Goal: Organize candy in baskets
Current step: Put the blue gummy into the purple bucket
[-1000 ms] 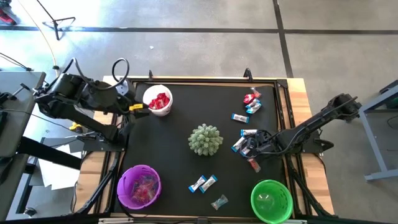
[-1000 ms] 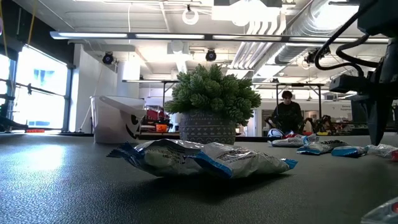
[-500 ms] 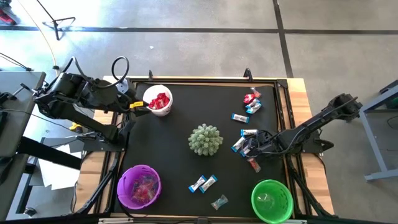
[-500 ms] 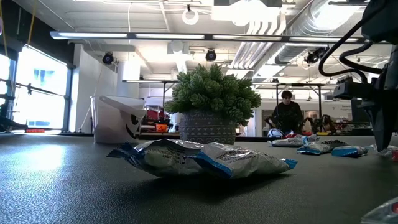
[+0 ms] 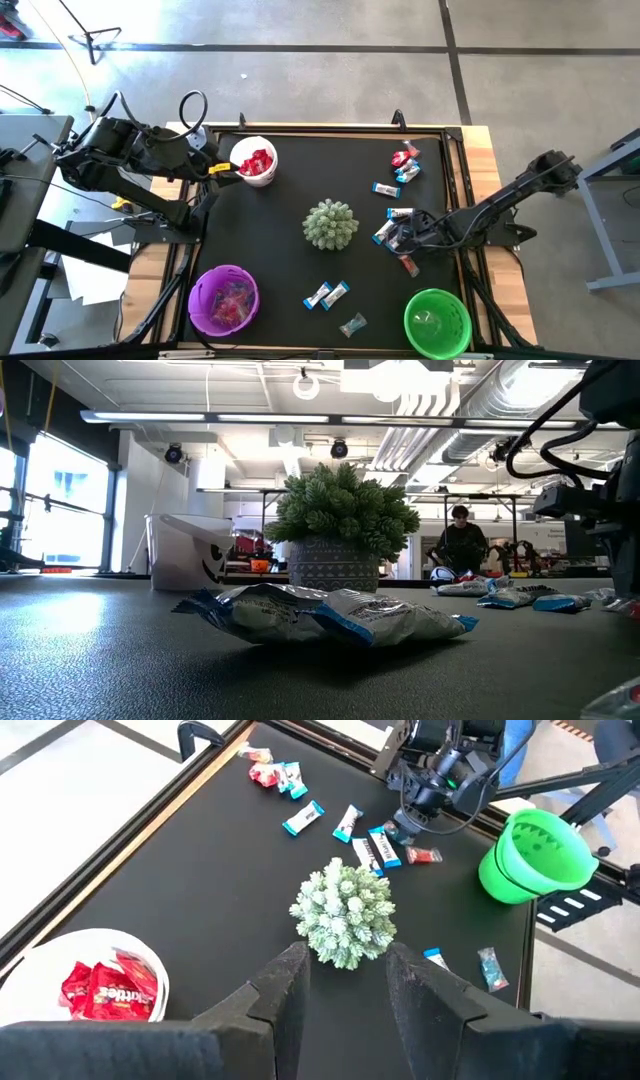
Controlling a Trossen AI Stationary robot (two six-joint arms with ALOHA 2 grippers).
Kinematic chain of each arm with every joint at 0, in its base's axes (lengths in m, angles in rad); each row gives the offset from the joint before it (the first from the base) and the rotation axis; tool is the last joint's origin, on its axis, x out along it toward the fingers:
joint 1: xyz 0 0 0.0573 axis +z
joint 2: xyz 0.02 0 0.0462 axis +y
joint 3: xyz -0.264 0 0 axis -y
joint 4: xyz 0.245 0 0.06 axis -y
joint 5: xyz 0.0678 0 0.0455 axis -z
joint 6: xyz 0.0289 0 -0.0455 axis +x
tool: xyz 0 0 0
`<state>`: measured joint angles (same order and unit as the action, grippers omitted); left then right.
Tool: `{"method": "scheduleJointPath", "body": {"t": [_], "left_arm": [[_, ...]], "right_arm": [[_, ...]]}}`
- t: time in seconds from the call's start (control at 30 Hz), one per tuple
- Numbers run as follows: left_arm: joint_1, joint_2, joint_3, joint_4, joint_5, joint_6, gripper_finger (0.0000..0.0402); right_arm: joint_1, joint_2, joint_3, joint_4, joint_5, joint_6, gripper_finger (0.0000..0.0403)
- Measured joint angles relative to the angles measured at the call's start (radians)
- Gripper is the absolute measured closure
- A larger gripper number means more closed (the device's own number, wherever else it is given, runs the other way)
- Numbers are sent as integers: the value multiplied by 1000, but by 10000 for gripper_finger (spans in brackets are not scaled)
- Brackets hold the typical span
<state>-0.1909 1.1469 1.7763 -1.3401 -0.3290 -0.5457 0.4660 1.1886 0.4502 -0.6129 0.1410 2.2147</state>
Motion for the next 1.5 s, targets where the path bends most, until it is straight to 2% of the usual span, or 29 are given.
{"method": "scheduleJointPath", "body": {"t": [0.1,0.2,0.33,0.43,0.63,0.73,0.8,0.9,0.97,1.07,1.27,1.5], "left_arm": [[0,0,0,1,0,0,278],[0,3,0,16,-26,5,278],[0,15,-1,95,-85,76,278],[0,28,0,222,-115,176,278],[-1,75,-62,584,-95,423,278],[0,109,-121,778,-94,523,278],[4,142,-155,927,-78,568,278],[18,197,-189,1102,-29,600,278],[26,239,-192,1164,10,599,278],[35,299,-192,1251,34,593,278],[42,374,-192,1376,85,550,278],[56,388,-192,1415,82,549,278]], "right_arm": [[0,1,18,-5,0,-42,387],[0,-17,63,-16,56,-89,396],[-1,-61,141,-92,186,-149,399],[-1,-97,232,-172,316,-228,400],[-1,-116,450,-152,698,-619,402],[-2,-113,557,-59,874,-900,402],[-3,-108,617,42,944,-1123,402],[-22,-85,692,220,962,-1424,402],[-39,-60,731,322,952,-1589,402],[-58,-23,778,412,947,-1756,402],[-96,47,872,446,873,-1915,402],[-102,121,959,463,789,-2012,402]]}}
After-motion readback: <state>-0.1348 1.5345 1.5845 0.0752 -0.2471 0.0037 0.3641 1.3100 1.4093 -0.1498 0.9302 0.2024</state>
